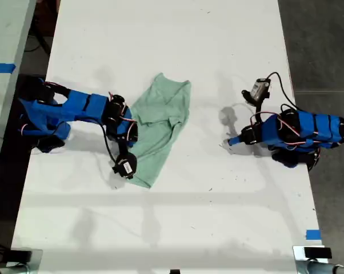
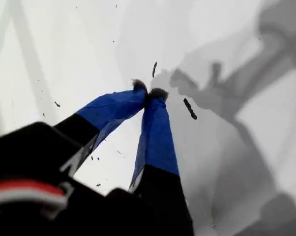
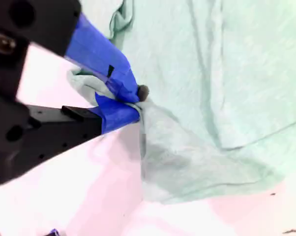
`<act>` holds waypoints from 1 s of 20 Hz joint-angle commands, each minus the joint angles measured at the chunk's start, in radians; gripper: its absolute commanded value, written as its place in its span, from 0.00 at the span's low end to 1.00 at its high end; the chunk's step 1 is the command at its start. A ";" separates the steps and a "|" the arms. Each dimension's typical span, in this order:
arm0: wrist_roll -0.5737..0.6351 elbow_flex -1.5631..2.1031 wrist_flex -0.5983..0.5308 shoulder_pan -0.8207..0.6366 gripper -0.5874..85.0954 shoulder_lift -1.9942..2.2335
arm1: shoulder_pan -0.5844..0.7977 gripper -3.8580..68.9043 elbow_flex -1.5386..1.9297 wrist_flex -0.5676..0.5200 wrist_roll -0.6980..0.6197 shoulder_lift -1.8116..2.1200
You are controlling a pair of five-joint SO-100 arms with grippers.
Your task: Fold t shirt
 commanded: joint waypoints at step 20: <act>0.258 -0.371 -0.057 0.012 0.20 -0.046 | 0.002 0.09 0.061 0.003 -0.017 0.012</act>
